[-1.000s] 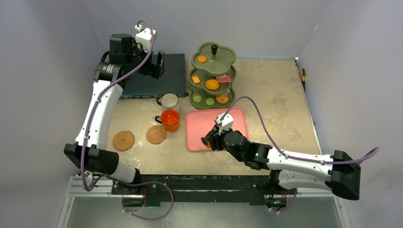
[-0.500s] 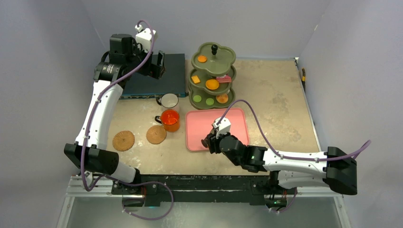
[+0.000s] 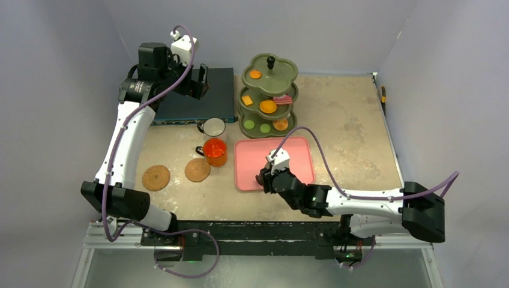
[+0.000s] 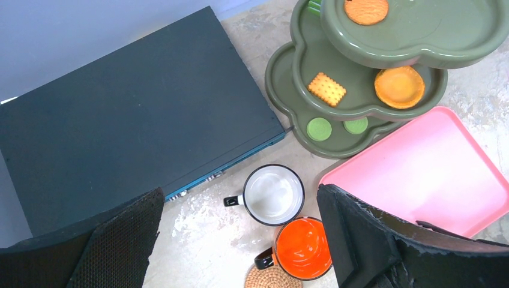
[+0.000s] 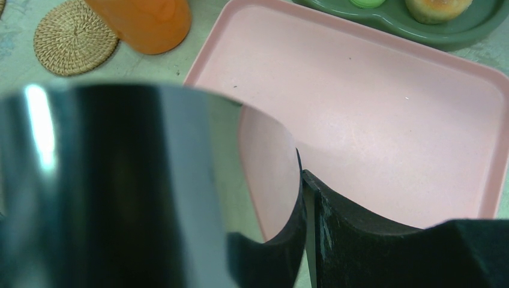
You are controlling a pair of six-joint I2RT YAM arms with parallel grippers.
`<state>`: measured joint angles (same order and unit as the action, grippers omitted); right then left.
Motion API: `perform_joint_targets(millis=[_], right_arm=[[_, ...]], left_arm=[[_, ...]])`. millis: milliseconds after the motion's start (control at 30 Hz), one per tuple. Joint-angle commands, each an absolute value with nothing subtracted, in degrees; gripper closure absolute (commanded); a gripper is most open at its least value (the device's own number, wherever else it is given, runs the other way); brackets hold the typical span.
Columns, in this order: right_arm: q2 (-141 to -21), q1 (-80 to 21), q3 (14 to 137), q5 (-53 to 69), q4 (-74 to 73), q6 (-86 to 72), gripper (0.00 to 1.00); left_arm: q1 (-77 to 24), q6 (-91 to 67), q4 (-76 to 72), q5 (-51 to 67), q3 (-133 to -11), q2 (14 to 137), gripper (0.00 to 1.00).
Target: Serve the afternoon tea
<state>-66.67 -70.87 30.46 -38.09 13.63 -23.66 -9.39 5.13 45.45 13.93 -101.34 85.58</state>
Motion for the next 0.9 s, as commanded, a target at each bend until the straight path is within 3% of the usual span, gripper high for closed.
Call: perform_joint_targets(millis=[0, 867], right_arm=[[-66.57, -71.26, 30.95, -40.78, 15.97, -25.13, 0.45], [-66.69, -72.93, 28.48, -45.07, 10.70, -28.23, 0.45]], left_arm=[[-9.03, 4.59, 43.59, 14.74, -100.89, 83.76, 0.01], [-8.97, 4.30, 43.85, 14.94, -102.10, 84.12, 0.01]])
